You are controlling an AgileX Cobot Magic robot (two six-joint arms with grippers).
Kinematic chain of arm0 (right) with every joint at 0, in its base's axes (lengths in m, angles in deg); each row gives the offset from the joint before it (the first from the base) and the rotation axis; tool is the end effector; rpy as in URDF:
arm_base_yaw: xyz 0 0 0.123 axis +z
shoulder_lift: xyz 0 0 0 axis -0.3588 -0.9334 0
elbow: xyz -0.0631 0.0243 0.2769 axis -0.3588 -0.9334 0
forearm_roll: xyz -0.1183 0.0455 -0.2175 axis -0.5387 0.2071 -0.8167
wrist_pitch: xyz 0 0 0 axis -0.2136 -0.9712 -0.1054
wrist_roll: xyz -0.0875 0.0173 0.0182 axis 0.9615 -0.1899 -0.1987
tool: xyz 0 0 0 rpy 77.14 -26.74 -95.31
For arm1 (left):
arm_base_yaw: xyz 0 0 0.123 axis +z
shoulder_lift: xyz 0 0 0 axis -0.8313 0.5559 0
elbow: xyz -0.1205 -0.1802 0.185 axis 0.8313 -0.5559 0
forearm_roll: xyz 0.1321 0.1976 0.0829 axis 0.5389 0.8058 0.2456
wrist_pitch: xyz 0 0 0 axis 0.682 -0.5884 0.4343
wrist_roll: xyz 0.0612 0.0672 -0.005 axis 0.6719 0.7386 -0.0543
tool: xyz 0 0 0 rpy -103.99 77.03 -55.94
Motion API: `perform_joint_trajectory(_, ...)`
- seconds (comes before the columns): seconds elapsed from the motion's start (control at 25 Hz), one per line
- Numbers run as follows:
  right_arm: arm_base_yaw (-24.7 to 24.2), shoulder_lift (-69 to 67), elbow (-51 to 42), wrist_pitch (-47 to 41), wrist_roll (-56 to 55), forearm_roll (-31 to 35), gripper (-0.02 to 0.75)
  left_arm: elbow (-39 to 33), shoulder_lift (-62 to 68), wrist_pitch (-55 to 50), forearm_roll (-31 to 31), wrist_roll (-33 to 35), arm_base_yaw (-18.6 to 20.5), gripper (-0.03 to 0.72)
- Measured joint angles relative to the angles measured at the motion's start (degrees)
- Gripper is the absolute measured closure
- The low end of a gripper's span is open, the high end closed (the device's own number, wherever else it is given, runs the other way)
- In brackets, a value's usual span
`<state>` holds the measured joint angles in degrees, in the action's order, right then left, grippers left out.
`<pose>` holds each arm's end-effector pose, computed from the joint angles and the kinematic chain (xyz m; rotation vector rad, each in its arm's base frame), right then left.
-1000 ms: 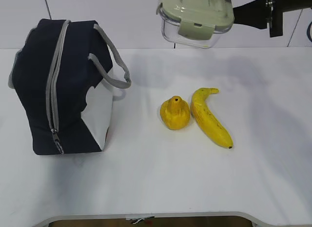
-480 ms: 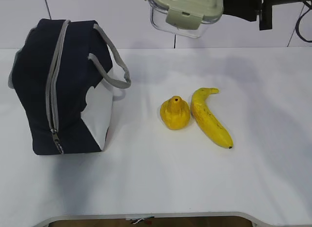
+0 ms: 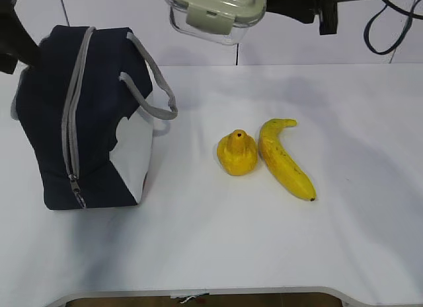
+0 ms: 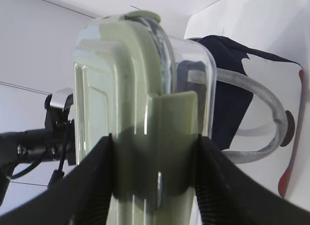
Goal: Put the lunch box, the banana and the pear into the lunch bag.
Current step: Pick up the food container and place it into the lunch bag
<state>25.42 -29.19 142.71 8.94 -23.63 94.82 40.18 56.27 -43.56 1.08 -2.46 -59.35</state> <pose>0.3649 0.1050 0.3510 0.0128 2.0678 1.5300 0.3215 -0.0525 0.3454 0.1645 2.6212 -0.5493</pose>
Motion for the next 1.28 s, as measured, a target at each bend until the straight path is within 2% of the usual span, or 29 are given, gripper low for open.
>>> perform_joint_trajectory(0.24,4.2,0.0,0.0,4.0,0.7,1.2,0.365,5.2,6.6,-0.4,-0.1,0.2,0.0,0.326)
perform_joint_trajectory(0.32,5.6,-0.1,0.0,5.0,1.3,2.7,0.365,5.4,8.4,-1.9,-0.1,0.3,0.0,0.361)
perform_joint_trajectory(0.4,7.0,-0.8,0.0,5.5,2.0,4.8,0.365,5.5,9.5,-3.0,-0.1,0.7,0.0,0.452)
perform_joint_trajectory(0.52,9.0,-2.5,0.0,5.7,2.6,7.1,0.365,5.6,9.7,-3.5,-0.4,2.6,0.0,0.626)
perform_joint_trajectory(0.56,9.4,-3.3,0.0,5.8,2.6,7.5,0.365,5.6,9.7,-3.6,-0.8,3.2,0.0,0.655)
perform_joint_trajectory(0.88,10.7,-7.6,0.0,6.3,3.5,14.2,0.365,5.6,8.4,-4.2,-4.8,5.5,0.0,0.672)
perform_joint_trajectory(1.0,11.4,-8.1,0.0,7.3,4.7,14.8,0.365,5.6,7.8,-4.3,-6.4,6.1,0.0,0.672)
perform_joint_trajectory(1.28,11.6,-8.9,0.1,10.2,7.8,14.8,0.365,5.6,6.2,-4.4,-14.4,10.8,0.0,0.673)
